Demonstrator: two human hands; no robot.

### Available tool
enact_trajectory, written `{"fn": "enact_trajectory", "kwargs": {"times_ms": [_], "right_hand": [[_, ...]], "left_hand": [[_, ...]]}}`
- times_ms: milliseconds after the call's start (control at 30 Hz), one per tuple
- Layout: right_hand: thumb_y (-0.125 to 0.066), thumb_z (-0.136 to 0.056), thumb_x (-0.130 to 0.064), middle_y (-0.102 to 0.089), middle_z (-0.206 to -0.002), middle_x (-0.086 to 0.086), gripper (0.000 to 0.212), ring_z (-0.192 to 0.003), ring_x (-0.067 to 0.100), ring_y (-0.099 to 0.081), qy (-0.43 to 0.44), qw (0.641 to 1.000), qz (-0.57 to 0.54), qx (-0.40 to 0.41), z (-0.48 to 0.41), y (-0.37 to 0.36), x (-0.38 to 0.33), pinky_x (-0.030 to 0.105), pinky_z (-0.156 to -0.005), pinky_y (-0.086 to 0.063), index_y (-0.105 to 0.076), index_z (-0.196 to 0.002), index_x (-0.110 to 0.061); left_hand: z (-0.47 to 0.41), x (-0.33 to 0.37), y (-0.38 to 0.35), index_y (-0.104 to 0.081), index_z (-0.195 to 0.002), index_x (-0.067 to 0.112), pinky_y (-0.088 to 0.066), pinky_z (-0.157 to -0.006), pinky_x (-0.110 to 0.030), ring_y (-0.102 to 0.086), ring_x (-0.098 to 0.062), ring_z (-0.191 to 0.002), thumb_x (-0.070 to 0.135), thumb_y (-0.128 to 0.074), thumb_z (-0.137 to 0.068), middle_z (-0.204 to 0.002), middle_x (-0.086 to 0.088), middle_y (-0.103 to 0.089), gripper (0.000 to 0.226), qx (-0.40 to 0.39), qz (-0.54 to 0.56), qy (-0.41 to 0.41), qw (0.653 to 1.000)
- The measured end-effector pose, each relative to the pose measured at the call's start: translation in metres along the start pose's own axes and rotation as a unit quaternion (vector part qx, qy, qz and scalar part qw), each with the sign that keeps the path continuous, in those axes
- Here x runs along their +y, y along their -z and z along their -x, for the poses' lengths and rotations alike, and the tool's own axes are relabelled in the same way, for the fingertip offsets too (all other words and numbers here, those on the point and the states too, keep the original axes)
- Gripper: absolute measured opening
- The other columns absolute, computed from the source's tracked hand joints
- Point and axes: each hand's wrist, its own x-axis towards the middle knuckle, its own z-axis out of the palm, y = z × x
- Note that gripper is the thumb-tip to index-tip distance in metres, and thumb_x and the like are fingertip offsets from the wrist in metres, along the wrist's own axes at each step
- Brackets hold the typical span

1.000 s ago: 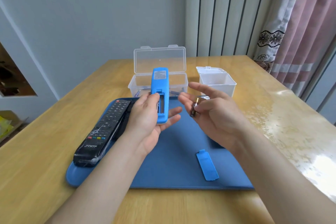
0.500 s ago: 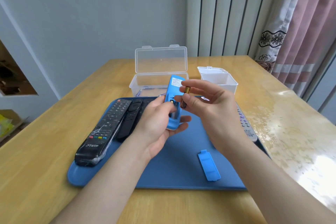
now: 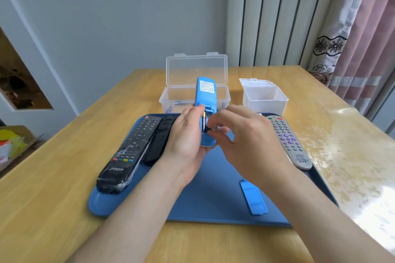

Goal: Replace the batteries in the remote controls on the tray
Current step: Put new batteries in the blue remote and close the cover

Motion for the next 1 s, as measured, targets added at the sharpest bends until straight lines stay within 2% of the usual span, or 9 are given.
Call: {"fn": "enact_trajectory", "kwargs": {"times_ms": [167,300,433,533,667,767,833,900,1000], "right_hand": [[-0.073,-0.073,-0.007,-0.067,-0.072,0.005,0.006,-0.057,0.023,-0.059,0.012,1.000,-0.012,-0.009,-0.002,-0.001,0.001,0.035,-0.050,-0.052,-0.074,-0.078,-0.009],[-0.074,-0.072,-0.014,-0.072,-0.078,0.003,0.009,-0.067,0.023,-0.068,0.018,0.999,-0.032,-0.017,-0.001,-0.004,-0.001,0.035,-0.057,-0.057,-0.078,-0.079,-0.009],[-0.076,-0.072,-0.016,-0.073,-0.084,0.000,0.012,-0.068,0.015,-0.067,-0.024,0.997,-0.079,-0.008,0.000,-0.005,0.002,0.031,-0.065,-0.056,-0.079,-0.082,-0.010],[-0.076,-0.073,-0.020,-0.071,-0.085,-0.002,0.014,-0.065,0.012,-0.061,-0.065,0.992,-0.109,-0.012,0.001,-0.006,0.004,0.027,-0.065,-0.054,-0.079,-0.083,-0.011],[-0.075,-0.074,-0.025,-0.069,-0.084,-0.002,0.014,-0.074,0.017,-0.060,-0.096,0.989,-0.112,-0.007,0.001,-0.007,0.007,0.027,-0.066,-0.050,-0.079,-0.079,-0.013],[-0.075,-0.077,-0.026,-0.066,-0.089,-0.004,0.012,-0.081,0.020,-0.057,-0.117,0.986,-0.115,-0.018,0.000,-0.004,0.009,0.013,-0.069,-0.041,-0.079,-0.082,-0.016],[-0.080,-0.077,-0.019,-0.060,-0.094,-0.002,0.007,-0.088,0.016,-0.056,-0.163,0.972,-0.170,-0.016,0.000,-0.003,0.005,0.005,-0.067,-0.040,-0.077,-0.083,-0.019],[-0.083,-0.074,-0.014,-0.052,-0.099,0.000,0.024,-0.092,0.003,-0.054,-0.238,0.944,-0.229,-0.001,0.001,-0.003,0.000,0.008,-0.069,-0.044,-0.065,-0.085,-0.025],[-0.083,-0.073,-0.012,-0.057,-0.104,0.000,0.045,-0.091,0.006,-0.062,-0.376,0.857,-0.353,-0.015,-0.003,-0.001,-0.002,0.016,-0.072,-0.052,-0.051,-0.104,-0.019]], "left_hand": [[0.000,0.000,0.001,-0.055,-0.123,0.002,-0.047,-0.052,-0.023,-0.061,-0.013,-0.063,0.016,-0.038,-0.100,-0.086,-0.009,-0.063,0.032,0.003,0.031,-0.014,0.999],[-0.002,0.000,0.003,-0.053,-0.125,0.000,-0.048,-0.055,-0.023,-0.059,-0.022,-0.081,0.015,-0.037,-0.100,-0.098,-0.018,-0.063,0.033,0.020,0.044,-0.022,0.999],[-0.002,-0.002,0.002,-0.054,-0.121,0.002,-0.047,-0.057,-0.026,-0.055,-0.019,-0.074,0.016,-0.036,-0.100,-0.083,-0.009,-0.059,0.030,0.010,0.049,-0.041,0.998],[-0.001,-0.004,0.001,-0.054,-0.123,0.003,-0.048,-0.064,-0.031,-0.056,-0.023,-0.080,0.017,-0.036,-0.101,-0.089,-0.012,-0.059,0.032,-0.009,0.048,-0.046,0.998],[0.002,-0.005,0.000,-0.055,-0.124,0.005,-0.046,-0.070,-0.033,-0.058,-0.024,-0.082,0.015,-0.035,-0.101,-0.094,-0.013,-0.062,0.032,-0.040,0.019,-0.044,0.998],[0.002,-0.005,0.000,-0.050,-0.125,-0.002,-0.045,-0.075,-0.035,-0.058,-0.026,-0.089,0.008,-0.036,-0.096,-0.099,-0.016,-0.060,0.033,-0.062,0.018,-0.041,0.997],[0.002,-0.004,0.000,-0.049,-0.125,-0.004,-0.042,-0.082,-0.039,-0.058,-0.029,-0.094,0.005,-0.038,-0.090,-0.104,-0.019,-0.059,0.038,-0.082,0.023,-0.041,0.996],[0.001,-0.003,0.001,-0.051,-0.124,-0.003,-0.044,-0.082,-0.040,-0.059,-0.031,-0.090,0.002,-0.034,-0.089,-0.105,-0.020,-0.059,0.039,-0.093,0.026,-0.044,0.994],[0.000,-0.001,0.002,-0.055,-0.124,0.002,-0.046,-0.077,-0.036,-0.062,-0.031,-0.088,0.002,-0.030,-0.092,-0.109,-0.020,-0.062,0.041,-0.105,0.014,-0.053,0.993]]}}
